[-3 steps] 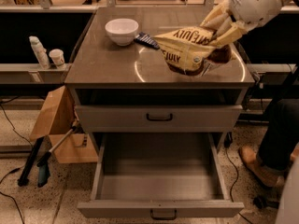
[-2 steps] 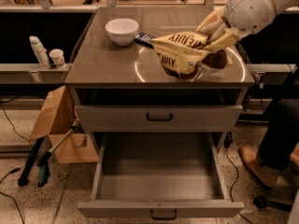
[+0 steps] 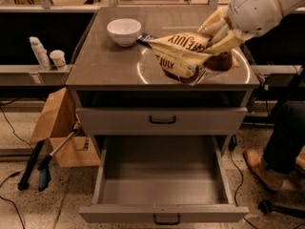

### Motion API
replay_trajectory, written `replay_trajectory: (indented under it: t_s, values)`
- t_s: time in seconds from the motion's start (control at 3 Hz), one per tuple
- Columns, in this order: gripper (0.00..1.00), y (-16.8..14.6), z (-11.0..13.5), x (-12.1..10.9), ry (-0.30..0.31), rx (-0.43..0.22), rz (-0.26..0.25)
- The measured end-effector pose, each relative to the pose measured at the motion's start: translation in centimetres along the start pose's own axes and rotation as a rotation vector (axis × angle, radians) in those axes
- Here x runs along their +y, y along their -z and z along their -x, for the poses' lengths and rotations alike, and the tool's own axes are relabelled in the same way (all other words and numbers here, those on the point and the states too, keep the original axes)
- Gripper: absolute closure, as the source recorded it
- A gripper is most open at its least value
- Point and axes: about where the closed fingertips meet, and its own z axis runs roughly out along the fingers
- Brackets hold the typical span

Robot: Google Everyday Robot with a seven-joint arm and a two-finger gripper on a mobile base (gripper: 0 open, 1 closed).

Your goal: Place brown chip bag into middle drawer

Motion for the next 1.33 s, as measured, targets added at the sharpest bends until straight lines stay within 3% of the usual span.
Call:
replay_trajectory:
  t_s: [0.67,1.33]
  values:
    - [1.00,-0.1,4.4,5.5,-0.032,0.054,-0.010]
    - [1.00,-1.0,3.4,10.1,-0.097,0.183,-0.085]
